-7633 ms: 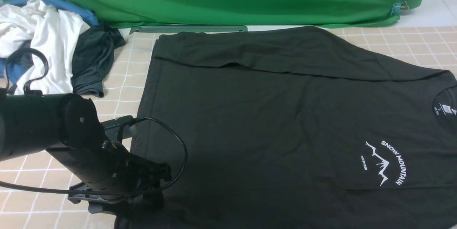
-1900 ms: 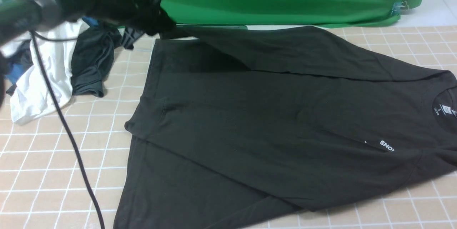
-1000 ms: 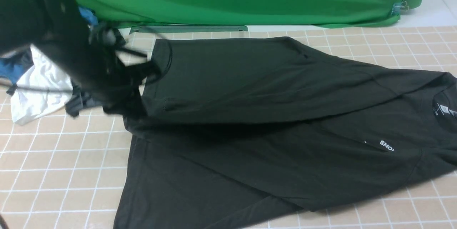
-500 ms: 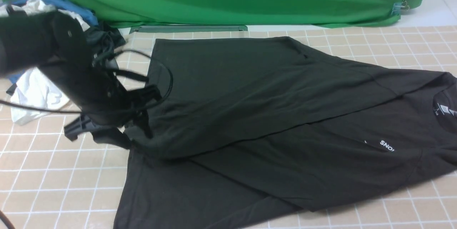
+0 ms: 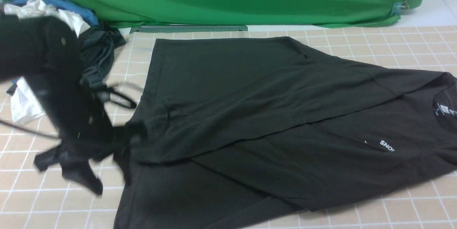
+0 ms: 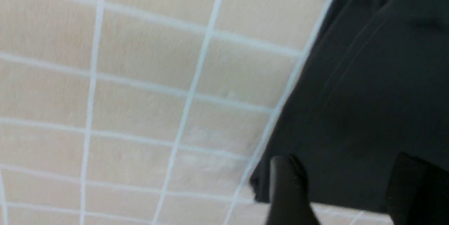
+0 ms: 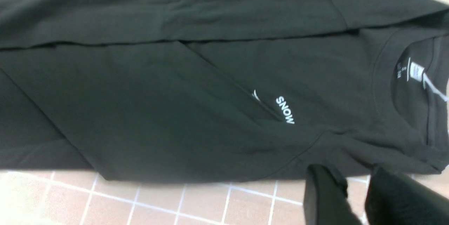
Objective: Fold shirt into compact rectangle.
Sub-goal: 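Grasp the near edge of the shirt at its hem and shoulder corners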
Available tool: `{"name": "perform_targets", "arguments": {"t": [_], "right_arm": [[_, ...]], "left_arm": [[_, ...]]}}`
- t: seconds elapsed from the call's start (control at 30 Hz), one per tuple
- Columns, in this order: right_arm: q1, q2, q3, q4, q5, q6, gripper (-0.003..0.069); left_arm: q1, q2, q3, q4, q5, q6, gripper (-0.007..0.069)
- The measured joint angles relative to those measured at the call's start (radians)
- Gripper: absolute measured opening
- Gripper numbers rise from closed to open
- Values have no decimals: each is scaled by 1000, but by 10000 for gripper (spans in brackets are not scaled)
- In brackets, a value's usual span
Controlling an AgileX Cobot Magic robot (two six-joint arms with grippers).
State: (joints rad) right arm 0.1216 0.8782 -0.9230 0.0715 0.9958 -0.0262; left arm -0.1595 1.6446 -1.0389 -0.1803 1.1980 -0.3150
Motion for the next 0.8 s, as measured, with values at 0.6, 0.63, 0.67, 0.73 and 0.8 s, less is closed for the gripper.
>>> {"name": "perform_targets", "arguments": {"t": [0.6, 0.63, 0.67, 0.73, 0.8], "right_arm": [[0, 6, 0, 24, -8, 0, 209], [0, 6, 0, 24, -9, 0, 209], [0, 6, 0, 25, -9, 0, 209], [0, 6, 0, 25, -10, 0, 209], [0, 6, 3, 25, -11, 0, 209]], "left_arm": [[-210, -114, 310, 0, -257, -87, 346], [-216, -114, 311, 11, -271, -92, 395], [-218, -114, 311, 18, -277, -95, 432], [-219, -114, 312, 23, -281, -98, 490], [-219, -114, 312, 28, -282, -98, 538]]}}
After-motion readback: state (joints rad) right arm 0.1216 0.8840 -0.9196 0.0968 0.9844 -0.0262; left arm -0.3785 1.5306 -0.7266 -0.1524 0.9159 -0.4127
